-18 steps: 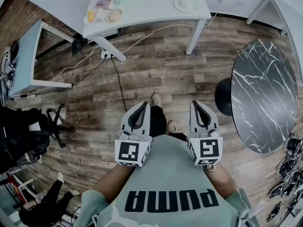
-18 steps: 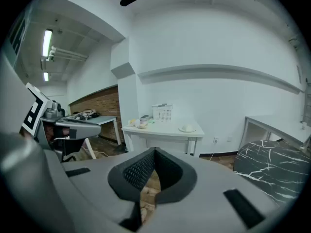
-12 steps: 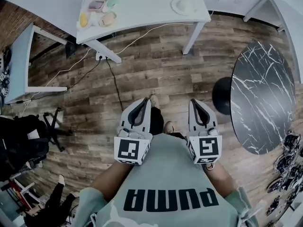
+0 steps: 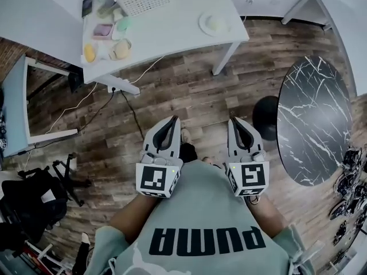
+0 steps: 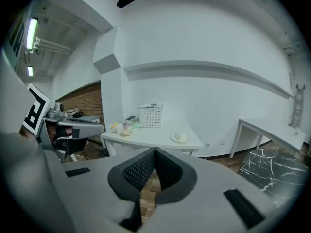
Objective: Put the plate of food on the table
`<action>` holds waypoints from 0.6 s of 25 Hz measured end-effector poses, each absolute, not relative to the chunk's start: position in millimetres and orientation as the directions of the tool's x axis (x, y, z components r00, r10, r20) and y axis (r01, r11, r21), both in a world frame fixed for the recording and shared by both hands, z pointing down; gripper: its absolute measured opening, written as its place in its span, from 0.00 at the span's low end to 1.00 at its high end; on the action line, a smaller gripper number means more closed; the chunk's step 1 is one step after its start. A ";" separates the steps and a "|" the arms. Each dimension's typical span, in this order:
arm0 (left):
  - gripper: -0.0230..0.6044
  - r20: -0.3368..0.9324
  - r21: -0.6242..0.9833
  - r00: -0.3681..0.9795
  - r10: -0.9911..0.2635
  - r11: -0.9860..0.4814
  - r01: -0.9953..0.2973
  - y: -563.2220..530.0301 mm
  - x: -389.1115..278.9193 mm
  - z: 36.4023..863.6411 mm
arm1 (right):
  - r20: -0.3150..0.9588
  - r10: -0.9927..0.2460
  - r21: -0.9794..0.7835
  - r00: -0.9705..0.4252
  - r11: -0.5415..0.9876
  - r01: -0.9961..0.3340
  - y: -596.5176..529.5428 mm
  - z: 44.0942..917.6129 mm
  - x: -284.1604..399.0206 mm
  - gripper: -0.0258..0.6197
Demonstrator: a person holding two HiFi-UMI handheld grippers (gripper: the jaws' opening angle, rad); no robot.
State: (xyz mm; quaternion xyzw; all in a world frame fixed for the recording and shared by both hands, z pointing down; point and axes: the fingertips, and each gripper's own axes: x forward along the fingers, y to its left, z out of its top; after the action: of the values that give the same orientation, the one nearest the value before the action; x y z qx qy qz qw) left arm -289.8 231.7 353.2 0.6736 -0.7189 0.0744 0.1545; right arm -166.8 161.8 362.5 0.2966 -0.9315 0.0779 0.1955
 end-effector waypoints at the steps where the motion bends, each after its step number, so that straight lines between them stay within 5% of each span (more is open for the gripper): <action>1: 0.05 0.314 0.105 -0.031 -0.949 0.067 -0.992 224.4 -294.3 351.4 | 0.411 -0.532 -0.024 -0.741 0.806 -0.592 157.9 361.0 -170.6 0.05; 15: 0.05 0.296 0.137 0.032 -0.955 0.009 -0.991 183.6 -341.0 353.6 | 0.419 -0.595 0.003 -0.686 0.756 -0.655 122.7 357.1 -206.8 0.05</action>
State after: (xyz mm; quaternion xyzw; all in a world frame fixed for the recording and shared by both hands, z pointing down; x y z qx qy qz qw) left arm -341.0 183.6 353.6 0.7014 -0.6934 0.0581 0.1549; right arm -206.8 122.7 357.1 0.3415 -0.9150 0.0737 0.2016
